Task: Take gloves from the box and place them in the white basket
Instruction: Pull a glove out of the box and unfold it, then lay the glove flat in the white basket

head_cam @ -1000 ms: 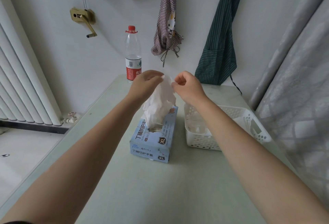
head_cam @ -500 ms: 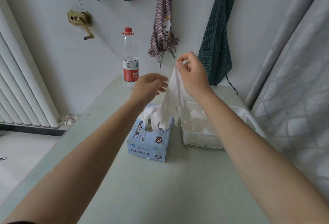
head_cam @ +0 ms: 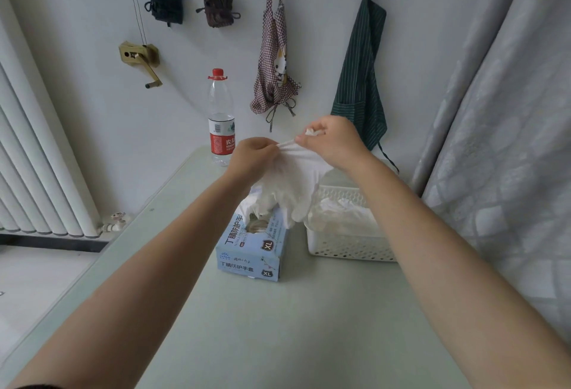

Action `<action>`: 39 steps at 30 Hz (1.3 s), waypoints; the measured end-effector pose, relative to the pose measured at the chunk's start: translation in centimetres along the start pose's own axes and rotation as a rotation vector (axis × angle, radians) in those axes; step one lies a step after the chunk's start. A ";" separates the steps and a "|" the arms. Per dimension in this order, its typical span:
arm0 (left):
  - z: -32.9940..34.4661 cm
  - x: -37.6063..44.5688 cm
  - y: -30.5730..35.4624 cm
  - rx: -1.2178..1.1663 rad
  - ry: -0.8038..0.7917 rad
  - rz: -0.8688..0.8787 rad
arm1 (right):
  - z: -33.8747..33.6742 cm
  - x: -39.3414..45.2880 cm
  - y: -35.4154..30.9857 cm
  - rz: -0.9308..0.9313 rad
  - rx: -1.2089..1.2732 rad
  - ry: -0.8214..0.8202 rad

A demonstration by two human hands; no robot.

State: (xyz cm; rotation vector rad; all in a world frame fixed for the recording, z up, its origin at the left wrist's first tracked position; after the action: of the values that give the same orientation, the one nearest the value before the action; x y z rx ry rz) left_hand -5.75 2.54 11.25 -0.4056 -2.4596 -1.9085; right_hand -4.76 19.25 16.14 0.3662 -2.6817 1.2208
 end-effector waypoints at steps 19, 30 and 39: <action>0.5 0.5 -7.0 -0.308 -0.453 -0.182 | -0.4 -0.3 4.5 0.146 0.186 0.105; 6.6 6.8 -6.8 0.371 -0.301 -0.277 | -1.1 -1.7 17.5 0.420 -0.009 0.017; 15.1 10.4 -7.0 0.829 -0.284 -0.127 | -6.1 -4.6 24.1 0.499 -0.376 0.117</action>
State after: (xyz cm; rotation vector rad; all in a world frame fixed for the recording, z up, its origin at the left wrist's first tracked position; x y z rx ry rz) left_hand -14.88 17.40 2.30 -0.5077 -3.2063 -0.7264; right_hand -7.10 39.83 1.63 -0.4359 -2.8999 0.7619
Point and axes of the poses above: each hand's wrist, its own x-axis towards the middle knuckle, its own z-axis out of the palm, y = z × x, the point moved 7 cm from there along x, towards the middle knuckle, and after that the axes turned 14 degrees about -y, right-handed, at the moved point
